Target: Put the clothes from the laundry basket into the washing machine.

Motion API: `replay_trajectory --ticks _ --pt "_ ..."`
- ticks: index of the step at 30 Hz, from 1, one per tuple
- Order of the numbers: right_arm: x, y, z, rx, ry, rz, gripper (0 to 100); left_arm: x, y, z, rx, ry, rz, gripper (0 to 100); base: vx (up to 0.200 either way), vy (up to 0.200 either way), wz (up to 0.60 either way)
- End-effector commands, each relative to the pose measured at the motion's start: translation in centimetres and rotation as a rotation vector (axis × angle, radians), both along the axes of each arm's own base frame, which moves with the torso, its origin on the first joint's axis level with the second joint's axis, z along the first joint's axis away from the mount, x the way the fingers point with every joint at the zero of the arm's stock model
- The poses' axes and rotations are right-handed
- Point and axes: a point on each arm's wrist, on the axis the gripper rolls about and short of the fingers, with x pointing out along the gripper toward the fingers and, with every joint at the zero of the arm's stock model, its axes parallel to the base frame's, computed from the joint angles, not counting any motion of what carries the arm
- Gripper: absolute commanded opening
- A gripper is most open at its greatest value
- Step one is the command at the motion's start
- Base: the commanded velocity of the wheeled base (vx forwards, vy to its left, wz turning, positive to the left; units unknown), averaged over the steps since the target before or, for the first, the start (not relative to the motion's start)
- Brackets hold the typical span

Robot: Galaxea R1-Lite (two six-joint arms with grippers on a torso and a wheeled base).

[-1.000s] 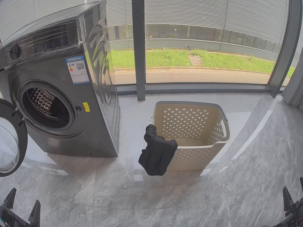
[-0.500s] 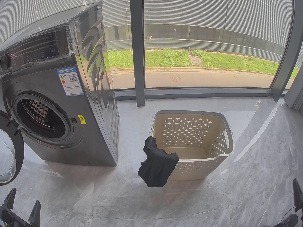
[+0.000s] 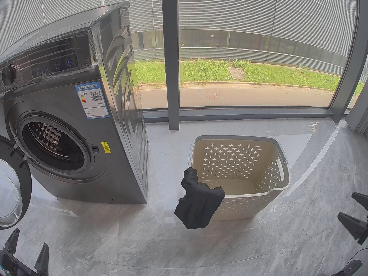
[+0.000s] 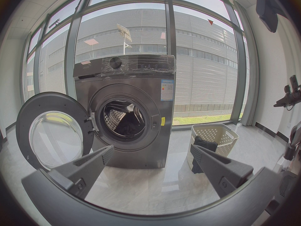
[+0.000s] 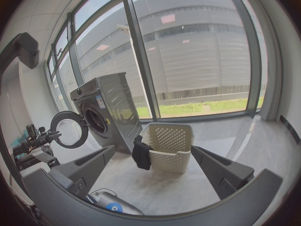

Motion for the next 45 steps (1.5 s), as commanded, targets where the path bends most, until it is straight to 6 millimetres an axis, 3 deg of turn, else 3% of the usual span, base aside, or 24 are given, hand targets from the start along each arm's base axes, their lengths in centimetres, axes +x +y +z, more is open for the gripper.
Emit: replay_trajectory --ticks 1,9,18,29,45 --pt "6.2 1.0 -0.9 0.013 0.228 0.132 100 0.0 0.0 -0.5 -0.001 0.001 -0.001 100 0.000 0.000 0.00" --pt "9.5 2.4 -2.3 -0.004 0.353 0.212 100 0.0 0.0 -0.5 0.001 0.001 -0.001 100 0.000 0.000 0.00" --pt "13.5 3.8 -3.8 -0.010 0.379 0.238 100 0.0 0.0 -0.5 0.001 0.001 0.001 100 0.000 0.000 0.00" --pt "17.7 8.0 -6.2 -0.001 0.396 0.262 100 0.0 0.0 -0.5 -0.004 0.001 0.001 100 0.000 0.000 0.00" --pt "23.9 11.6 -10.3 -0.019 0.404 0.209 100 0.0 0.0 -0.5 -0.002 0.001 -0.001 100 0.000 0.000 0.00"
